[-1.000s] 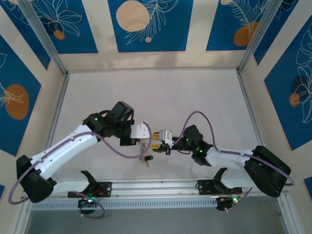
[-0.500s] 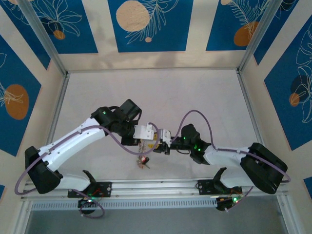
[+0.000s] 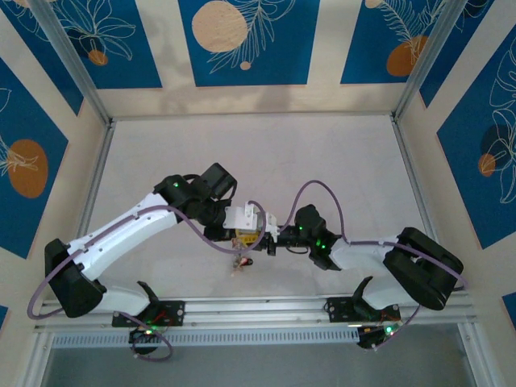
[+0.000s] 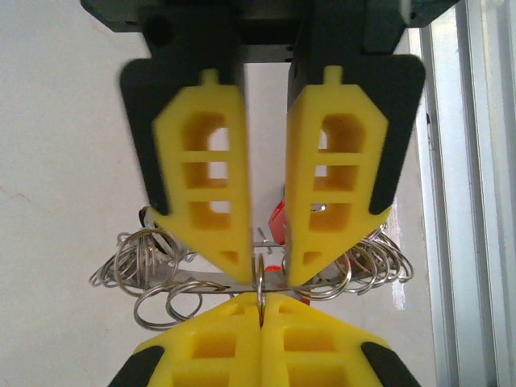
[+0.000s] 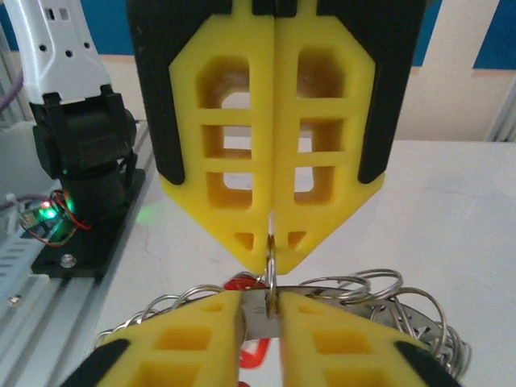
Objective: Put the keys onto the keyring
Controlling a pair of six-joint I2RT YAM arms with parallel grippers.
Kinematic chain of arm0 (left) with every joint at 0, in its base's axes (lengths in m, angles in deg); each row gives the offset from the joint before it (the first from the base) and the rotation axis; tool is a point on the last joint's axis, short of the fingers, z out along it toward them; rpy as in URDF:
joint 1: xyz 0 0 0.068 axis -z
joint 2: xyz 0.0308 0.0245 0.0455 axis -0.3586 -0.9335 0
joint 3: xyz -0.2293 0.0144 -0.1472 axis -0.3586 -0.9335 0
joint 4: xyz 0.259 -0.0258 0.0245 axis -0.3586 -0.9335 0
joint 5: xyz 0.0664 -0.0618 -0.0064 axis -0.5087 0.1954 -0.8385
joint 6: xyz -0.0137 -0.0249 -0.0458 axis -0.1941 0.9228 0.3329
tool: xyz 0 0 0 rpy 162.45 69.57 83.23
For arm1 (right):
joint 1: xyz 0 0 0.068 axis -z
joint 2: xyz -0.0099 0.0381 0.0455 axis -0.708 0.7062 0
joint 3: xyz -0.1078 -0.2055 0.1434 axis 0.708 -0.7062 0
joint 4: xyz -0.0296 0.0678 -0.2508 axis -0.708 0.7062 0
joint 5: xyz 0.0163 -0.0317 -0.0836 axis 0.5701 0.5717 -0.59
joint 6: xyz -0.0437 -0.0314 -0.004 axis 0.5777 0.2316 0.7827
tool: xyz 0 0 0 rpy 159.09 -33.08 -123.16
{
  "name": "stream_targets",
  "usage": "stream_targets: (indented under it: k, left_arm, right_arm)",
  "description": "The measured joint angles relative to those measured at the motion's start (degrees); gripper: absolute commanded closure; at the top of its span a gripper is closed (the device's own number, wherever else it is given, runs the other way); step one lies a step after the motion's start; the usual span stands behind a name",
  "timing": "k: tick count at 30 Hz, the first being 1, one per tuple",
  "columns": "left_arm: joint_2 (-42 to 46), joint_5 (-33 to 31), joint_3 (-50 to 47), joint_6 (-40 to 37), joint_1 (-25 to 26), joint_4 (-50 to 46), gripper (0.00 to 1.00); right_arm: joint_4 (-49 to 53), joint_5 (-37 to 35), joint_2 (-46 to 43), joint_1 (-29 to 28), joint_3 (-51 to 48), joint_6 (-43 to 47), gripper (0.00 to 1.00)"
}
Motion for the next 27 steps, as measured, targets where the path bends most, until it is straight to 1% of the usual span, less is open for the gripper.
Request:
stream_targets:
  k: [2,3,4,5,6,7,8,13,18,27]
  left_arm:
    - [0.0,0.44,0.0,0.0,0.0,-0.15,1.0]
    - [0.04,0.46,0.0,0.0,0.0,-0.15,1.0]
    - [0.09,0.5,-0.02,0.0,0.0,-0.2,0.99]
    - [0.17,0.59,-0.04,0.0,0.0,-0.2,0.97]
    - [0.37,0.66,-0.09,0.0,0.0,-0.13,0.92]
    - [0.61,0.66,-0.22,-0.04,0.0,0.07,0.86]
    - [1.14,0.7,-0.61,0.07,0.0,0.52,0.82]
    - [6.14,1.92,-4.85,1.2,-0.07,5.55,0.74]
    - [11.67,2.99,-10.56,1.46,-0.98,9.16,0.74]
    - [13.57,4.13,-14.23,2.56,-1.6,13.94,0.74]
  right_arm:
    - [-0.11,-0.02,0.02,-0.07,0.02,-0.33,0.93]
    - [-0.11,-0.07,0.04,-0.04,0.07,-0.48,0.98]
    - [-0.13,-0.09,0.07,-0.07,0.07,-0.46,1.0]
    - [-0.24,-0.09,0.11,-0.04,0.09,-1.05,1.0]
    - [-0.31,-0.11,0.11,-0.04,0.09,-0.98,1.0]
    - [-0.57,-0.11,0.11,-0.04,0.09,-0.96,1.0]
    - [-1.01,-0.13,0.11,-0.04,0.09,-0.98,1.0]
    - [-5.14,-0.55,0.79,-0.22,-0.92,-1.44,1.0]
    - [-8.81,-0.5,1.18,-0.22,-2.82,-2.08,1.0]
    - [-10.14,-0.48,1.18,-0.22,-3.34,-2.27,1.0]
